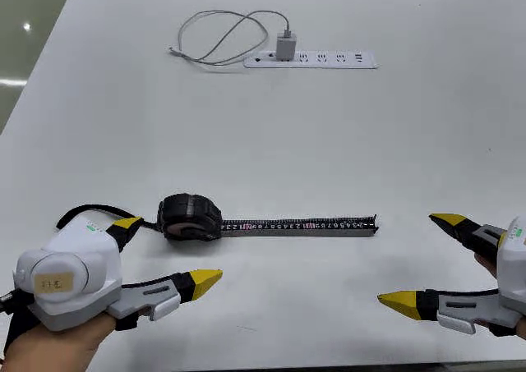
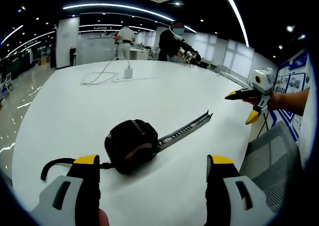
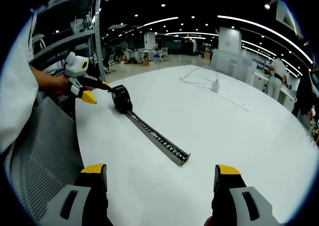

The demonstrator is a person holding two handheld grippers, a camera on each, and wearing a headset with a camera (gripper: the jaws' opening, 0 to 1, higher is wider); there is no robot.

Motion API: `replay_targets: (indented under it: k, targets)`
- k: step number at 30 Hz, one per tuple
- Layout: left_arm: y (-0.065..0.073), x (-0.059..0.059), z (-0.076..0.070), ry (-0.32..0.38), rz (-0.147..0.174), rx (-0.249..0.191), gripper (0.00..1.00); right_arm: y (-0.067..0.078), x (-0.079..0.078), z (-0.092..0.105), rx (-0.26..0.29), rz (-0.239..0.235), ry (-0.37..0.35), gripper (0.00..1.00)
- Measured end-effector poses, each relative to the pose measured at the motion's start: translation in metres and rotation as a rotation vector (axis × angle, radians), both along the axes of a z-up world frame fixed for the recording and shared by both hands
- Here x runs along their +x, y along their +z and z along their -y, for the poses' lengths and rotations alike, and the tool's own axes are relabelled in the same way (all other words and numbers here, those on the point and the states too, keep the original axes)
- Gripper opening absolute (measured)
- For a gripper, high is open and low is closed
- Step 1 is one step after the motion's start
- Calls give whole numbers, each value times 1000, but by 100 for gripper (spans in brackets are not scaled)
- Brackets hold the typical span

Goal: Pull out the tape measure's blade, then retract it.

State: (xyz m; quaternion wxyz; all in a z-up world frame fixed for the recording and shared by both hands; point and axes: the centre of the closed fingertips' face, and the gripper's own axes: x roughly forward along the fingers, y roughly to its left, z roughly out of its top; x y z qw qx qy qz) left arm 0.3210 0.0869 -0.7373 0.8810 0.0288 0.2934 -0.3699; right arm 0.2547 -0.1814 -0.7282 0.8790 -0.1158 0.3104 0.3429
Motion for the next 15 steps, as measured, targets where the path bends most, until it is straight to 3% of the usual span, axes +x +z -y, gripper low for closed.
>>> replay_targets:
  k: [3, 7, 15]
  targets:
    - [-4, 2, 4, -5, -2, 7, 85, -1, 2, 0, -1, 2, 3, 87]
    - [-3, 6, 7, 25, -19, -32, 85, -1, 3, 1, 0, 2, 3, 87]
    - [-5, 9, 13, 45, -30, -49, 84, -2, 4, 3, 2, 1, 1, 87]
